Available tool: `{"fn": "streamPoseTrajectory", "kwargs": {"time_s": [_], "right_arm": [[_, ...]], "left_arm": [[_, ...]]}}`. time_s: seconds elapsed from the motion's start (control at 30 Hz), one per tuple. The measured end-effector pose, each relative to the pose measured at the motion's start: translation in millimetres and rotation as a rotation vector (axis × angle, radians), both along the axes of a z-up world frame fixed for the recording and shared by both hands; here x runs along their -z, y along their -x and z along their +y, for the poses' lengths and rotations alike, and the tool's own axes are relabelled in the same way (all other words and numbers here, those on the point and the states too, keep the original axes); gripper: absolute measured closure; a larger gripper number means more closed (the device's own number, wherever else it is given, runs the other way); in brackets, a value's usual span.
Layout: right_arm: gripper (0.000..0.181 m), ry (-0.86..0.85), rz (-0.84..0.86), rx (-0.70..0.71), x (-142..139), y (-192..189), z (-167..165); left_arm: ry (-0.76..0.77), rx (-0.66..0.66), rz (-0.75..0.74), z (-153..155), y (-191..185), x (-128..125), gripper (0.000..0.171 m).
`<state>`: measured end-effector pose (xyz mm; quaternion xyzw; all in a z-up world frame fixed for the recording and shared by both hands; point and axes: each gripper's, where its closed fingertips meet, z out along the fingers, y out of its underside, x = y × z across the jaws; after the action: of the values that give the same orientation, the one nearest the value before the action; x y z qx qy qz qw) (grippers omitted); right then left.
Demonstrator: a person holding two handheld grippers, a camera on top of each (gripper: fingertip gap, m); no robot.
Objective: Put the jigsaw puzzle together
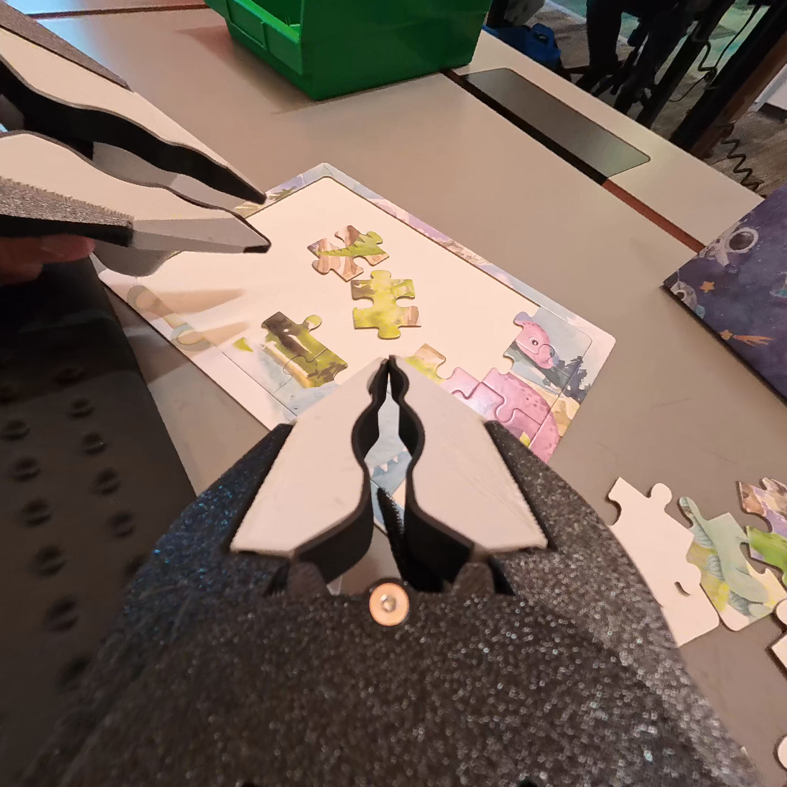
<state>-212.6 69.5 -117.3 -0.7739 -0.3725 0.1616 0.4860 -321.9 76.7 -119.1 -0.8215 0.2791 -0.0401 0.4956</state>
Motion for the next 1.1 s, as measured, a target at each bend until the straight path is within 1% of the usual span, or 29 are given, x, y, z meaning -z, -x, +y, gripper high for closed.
{"fn": "streamPoseTrajectory", "kwargs": {"time_s": [0.07, 0.2, 0.33, 0.43, 0.67, 0.87, 1.1], "right_arm": [[0.181, 0.016, -0.006, -0.010, 2.9, 3.5, -0.4], [0.181, 0.013, -0.081, -0.026, 13.5, 7.8, -1.8], [0.181, 0.011, -0.117, -0.045, 19.0, 11.5, -3.3], [0.181, 0.008, -0.131, -0.049, 20.7, 11.4, -4.6], [0.181, 0.024, -0.087, -0.039, 17.2, 8.6, -3.6], [0.181, 0.044, -0.030, -0.029, 12.3, 6.3, -1.3], [0.181, 0.064, 0.037, -0.030, 6.2, 5.0, -0.8]], "left_arm": [[-0.011, 0.003, 0.005, -0.6, -0.6, -1.3, 0.144], [-0.019, 0.012, 0.012, -1.1, -1.8, -1.6, 0.144], [-0.051, 0.010, -0.009, -1.7, -0.7, -8.3, 0.144], [-0.040, 0.014, -0.022, -1.3, -0.9, -7.8, 0.144], [-0.042, 0.015, -0.041, -0.5, -0.6, -9.5, 0.144], [-0.040, 0.018, -0.017, -0.6, -2.0, -7.2, 0.144], [-0.048, 0.008, -0.023, 0.1, -0.3, -8.9, 0.144]]}}
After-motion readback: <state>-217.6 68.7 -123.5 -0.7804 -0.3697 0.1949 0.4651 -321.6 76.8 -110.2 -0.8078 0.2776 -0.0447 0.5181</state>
